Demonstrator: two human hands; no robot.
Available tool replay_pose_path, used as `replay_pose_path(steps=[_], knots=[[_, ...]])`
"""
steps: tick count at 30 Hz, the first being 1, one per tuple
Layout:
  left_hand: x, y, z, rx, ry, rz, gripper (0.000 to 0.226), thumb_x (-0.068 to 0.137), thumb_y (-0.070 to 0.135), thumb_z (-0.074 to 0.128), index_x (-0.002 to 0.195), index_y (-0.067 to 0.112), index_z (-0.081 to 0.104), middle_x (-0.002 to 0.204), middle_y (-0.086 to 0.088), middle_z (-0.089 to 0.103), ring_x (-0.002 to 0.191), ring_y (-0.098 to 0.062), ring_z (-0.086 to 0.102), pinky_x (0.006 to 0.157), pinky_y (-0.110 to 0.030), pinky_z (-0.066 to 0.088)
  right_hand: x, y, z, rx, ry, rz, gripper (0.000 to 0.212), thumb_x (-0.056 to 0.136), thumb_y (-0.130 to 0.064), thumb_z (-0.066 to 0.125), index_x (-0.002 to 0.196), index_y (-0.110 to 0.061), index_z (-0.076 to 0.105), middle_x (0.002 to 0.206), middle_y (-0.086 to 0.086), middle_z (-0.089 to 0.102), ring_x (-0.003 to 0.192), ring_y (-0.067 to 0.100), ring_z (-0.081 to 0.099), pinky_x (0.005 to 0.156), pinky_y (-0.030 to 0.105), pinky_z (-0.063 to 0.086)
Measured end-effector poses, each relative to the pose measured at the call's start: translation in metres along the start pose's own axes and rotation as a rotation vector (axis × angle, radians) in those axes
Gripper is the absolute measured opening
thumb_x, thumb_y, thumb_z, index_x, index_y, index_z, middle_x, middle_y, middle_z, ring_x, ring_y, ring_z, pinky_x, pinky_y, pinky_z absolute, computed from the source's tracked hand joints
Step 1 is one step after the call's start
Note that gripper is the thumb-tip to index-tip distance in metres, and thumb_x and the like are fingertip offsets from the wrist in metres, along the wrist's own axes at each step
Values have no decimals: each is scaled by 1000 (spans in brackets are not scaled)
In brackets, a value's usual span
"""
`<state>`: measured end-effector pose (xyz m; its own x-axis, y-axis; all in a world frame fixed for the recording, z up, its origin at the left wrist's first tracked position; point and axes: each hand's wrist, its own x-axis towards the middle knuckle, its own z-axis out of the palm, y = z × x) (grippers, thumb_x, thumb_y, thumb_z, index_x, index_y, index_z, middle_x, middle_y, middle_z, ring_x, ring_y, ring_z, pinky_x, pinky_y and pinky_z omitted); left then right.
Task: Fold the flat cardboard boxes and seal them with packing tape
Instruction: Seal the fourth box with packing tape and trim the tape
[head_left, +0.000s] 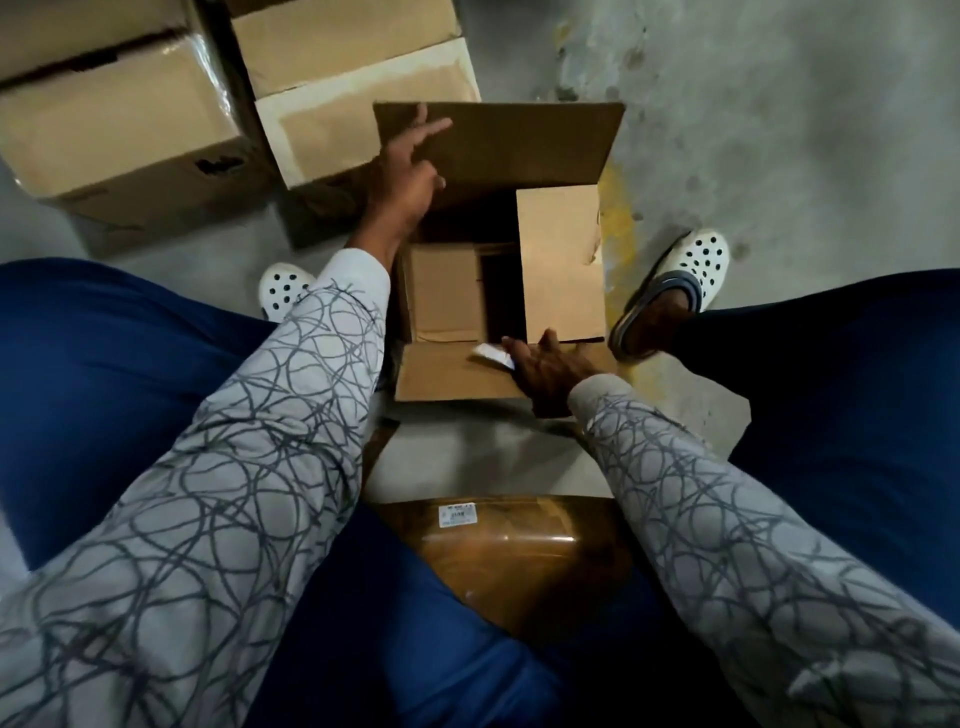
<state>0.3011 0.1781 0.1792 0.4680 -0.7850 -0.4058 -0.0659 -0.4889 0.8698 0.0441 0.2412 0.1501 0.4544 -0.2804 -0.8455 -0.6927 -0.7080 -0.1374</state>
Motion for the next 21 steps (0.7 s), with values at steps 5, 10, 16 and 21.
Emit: replay_pose_path(steps=[5, 10, 16, 21], knots=[[2, -10, 11, -422, -89, -250, 33, 90, 2, 45, 110, 8, 70, 102, -18, 73, 76, -25, 72, 69, -39, 59, -8, 0, 17, 186, 680, 110, 41, 80, -31, 70, 107, -6, 53, 102, 14, 56, 91, 36, 61, 82, 52, 43], [2, -75, 16, 375, 102, -336, 38, 75, 6, 67, 106, 28, 59, 103, -5, 68, 82, -19, 68, 71, -34, 60, -9, 4, -17, 162, 868, 480, 73, 67, -68, 70, 107, -10, 52, 114, 12, 49, 106, 32, 45, 90, 51, 31], [-14, -66, 21, 666, -389, -315, 15, 84, 17, 71, 99, 13, 73, 102, -5, 73, 93, -21, 65, 77, -30, 52, 9, 0, -35, 174, 902, 441, 47, 70, -43, 73, 100, -14, 52, 101, 12, 54, 96, 33, 49, 80, 45, 31], [-20, -66, 11, 669, 55, -65, 19, 82, 22, 64, 101, 22, 68, 113, -8, 69, 110, -29, 62, 95, -38, 50, 42, 10, -28, 500, 749, 501, 32, 85, -19, 68, 108, -3, 53, 107, 20, 60, 100, 42, 56, 80, 46, 42]])
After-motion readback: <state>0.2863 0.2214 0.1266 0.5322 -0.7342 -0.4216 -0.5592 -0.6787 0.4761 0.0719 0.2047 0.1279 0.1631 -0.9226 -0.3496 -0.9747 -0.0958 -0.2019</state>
